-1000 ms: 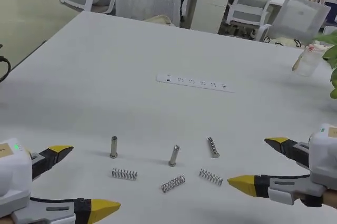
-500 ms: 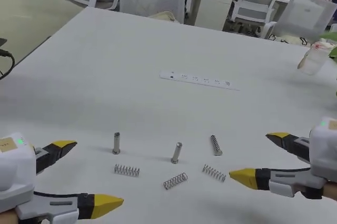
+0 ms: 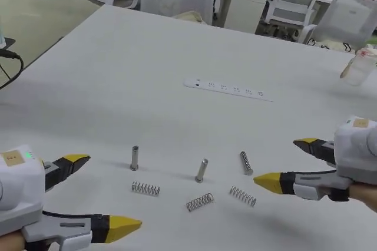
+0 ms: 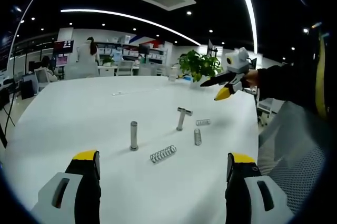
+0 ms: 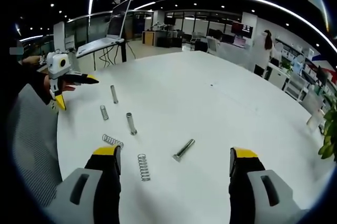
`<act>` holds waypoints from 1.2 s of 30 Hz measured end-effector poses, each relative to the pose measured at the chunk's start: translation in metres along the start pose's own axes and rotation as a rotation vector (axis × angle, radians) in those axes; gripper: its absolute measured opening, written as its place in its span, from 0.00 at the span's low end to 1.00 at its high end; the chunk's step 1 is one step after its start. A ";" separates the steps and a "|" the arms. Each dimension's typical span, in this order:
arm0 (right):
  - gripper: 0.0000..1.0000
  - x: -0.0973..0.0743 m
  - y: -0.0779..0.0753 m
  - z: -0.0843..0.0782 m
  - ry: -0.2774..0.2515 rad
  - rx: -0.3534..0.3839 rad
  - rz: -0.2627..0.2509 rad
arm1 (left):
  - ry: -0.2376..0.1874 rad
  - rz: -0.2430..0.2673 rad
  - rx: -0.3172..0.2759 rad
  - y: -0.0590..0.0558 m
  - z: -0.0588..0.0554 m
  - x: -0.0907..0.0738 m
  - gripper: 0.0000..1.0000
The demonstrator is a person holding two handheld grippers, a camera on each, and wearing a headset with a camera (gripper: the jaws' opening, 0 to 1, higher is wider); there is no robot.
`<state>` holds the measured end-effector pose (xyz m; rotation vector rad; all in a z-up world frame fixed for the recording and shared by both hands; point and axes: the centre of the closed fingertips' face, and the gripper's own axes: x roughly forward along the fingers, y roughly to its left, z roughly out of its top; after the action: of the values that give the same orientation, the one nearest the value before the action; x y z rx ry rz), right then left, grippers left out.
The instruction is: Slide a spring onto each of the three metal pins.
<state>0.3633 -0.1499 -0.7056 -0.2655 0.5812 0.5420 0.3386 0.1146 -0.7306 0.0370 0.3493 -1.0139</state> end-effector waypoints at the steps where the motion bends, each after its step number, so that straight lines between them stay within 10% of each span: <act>1: 0.84 0.002 0.000 0.000 0.006 -0.005 0.001 | 0.000 0.000 0.000 0.000 0.000 0.000 0.99; 24: 0.76 0.051 -0.015 -0.001 0.119 0.002 0.020 | 0.000 0.003 -0.009 0.001 -0.001 -0.001 0.99; 36: 0.56 0.068 -0.024 -0.009 0.183 0.046 -0.016 | -0.005 0.013 -0.016 0.003 -0.002 -0.002 0.99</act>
<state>0.4204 -0.1459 -0.7500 -0.2776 0.7674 0.4911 0.3391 0.1186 -0.7324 0.0223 0.3526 -0.9984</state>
